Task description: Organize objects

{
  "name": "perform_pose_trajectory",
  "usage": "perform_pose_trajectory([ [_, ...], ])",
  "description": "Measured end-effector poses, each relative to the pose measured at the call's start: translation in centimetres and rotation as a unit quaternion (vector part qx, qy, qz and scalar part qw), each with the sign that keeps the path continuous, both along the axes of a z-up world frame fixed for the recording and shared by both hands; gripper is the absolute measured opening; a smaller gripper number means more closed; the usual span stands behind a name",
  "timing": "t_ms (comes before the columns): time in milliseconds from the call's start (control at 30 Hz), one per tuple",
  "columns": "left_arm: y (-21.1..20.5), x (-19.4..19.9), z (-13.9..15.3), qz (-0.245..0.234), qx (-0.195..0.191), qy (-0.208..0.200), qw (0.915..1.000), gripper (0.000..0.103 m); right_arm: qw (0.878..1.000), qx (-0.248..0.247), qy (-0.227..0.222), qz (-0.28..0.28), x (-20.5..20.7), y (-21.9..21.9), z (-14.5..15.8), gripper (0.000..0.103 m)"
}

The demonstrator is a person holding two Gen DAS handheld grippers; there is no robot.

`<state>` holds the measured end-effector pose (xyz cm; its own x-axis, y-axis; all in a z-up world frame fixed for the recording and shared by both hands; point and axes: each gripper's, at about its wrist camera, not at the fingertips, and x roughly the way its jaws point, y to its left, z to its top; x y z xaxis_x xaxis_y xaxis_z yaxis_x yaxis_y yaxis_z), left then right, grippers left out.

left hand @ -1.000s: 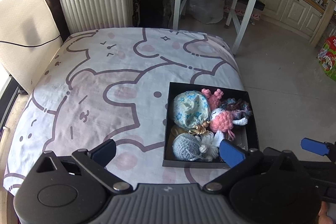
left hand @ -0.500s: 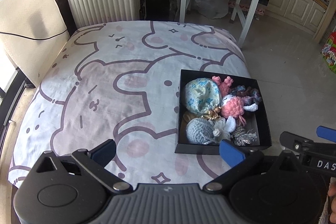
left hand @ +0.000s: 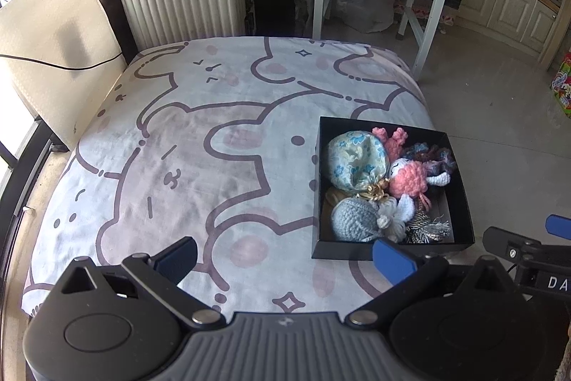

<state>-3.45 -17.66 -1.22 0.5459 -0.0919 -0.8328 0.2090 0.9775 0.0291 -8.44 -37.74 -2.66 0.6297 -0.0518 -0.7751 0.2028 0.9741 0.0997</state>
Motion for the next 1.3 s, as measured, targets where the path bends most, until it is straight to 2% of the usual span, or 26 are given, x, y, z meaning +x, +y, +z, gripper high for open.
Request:
perform_pose_trajectory([
  [633, 0.29, 0.0, 0.0, -0.005, -0.009, -0.002, 0.9999, 0.103, 1.0, -0.005, 0.004, 0.001, -0.12, 0.52, -0.13, 0.103],
  [1300, 0.12, 0.58, -0.58, -0.008, -0.003, 0.005, 1.0, 0.103, 1.0, 0.003, 0.01, -0.01, 0.22, 0.3, -0.45, 0.103],
])
